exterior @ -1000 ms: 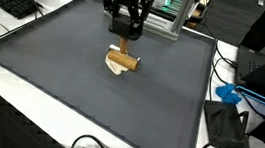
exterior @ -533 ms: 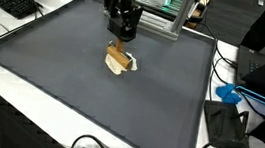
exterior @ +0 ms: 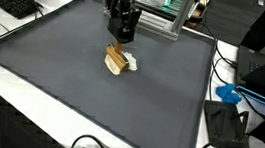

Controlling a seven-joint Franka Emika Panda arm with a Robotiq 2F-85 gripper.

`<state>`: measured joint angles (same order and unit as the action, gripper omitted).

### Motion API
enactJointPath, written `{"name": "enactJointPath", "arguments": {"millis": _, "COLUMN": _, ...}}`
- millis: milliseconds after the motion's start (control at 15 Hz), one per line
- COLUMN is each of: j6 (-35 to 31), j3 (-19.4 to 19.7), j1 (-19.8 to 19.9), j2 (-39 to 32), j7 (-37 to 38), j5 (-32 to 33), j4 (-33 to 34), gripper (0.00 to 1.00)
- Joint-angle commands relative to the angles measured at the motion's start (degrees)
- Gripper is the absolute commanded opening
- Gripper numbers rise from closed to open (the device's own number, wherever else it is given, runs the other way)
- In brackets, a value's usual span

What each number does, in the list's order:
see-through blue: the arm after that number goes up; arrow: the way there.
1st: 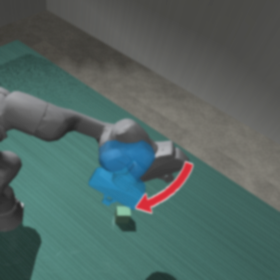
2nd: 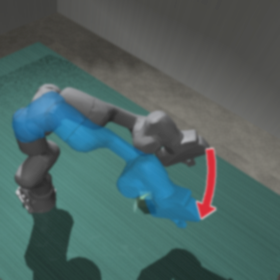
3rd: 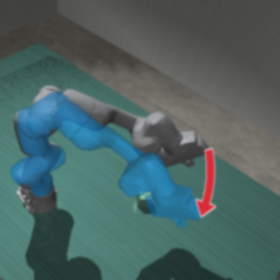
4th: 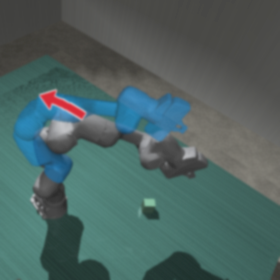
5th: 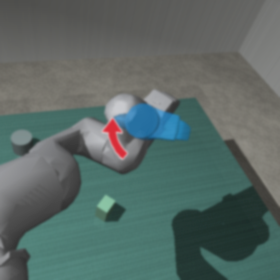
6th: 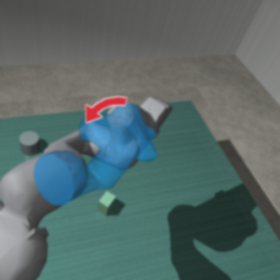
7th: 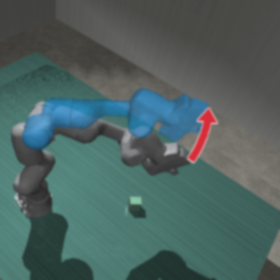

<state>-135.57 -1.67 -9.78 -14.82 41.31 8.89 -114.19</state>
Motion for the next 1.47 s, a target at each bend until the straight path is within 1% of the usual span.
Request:
{"name": "enactJointPath", "arguments": {"millis": 0, "j6": -4.0, "j3": 1.7, "j1": -1.2, "j2": -1.8, "j7": 5.0, "j5": 4.0, "j4": -1.0, "gripper": 0.34}}
{"name": "enactJointPath", "arguments": {"millis": 200, "j6": -6.0, "j3": 2.4, "j1": -1.4, "j2": -2.3, "j7": 7.1, "j5": 6.6, "j4": -0.8, "gripper": 0.34}}
{"name": "enactJointPath", "arguments": {"millis": 267, "j6": -6.0, "j3": 2.3, "j1": -1.2, "j2": -2.4, "j7": 7.2, "j5": 6.3, "j4": -0.7, "gripper": 0.34}}
{"name": "enactJointPath", "arguments": {"millis": 400, "j6": -4.4, "j3": 1.5, "j1": -0.7, "j2": -2.4, "j7": 5.5, "j5": 4.0, "j4": -0.6, "gripper": 0.34}}
{"name": "enactJointPath", "arguments": {"millis": 467, "j6": -2.9, "j3": 0.6, "j1": -0.1, "j2": -2.2, "j7": 3.3, "j5": 1.4, "j4": -0.5, "gripper": 0.34}}
{"name": "enactJointPath", "arguments": {"millis": 933, "j6": 3.8, "j3": 0.0, "j1": 0.7, "j2": -1.2, "j7": -2.1, "j5": -5.4, "j4": 0.1, "gripper": 0.34}}
{"name": "enactJointPath", "arguments": {"millis": 1067, "j6": 5.5, "j3": -0.1, "j1": 0.6, "j2": -1.2, "j7": -3.3, "j5": -6.5, "j4": 0.1, "gripper": 0.34}}
{"name": "enactJointPath", "arguments": {"millis": 1400, "j6": 7.4, "j3": -0.4, "j1": 0.5, "j2": -1.2, "j7": -5.2, "j5": -7.6, "j4": -0.1, "gripper": 0.34}}
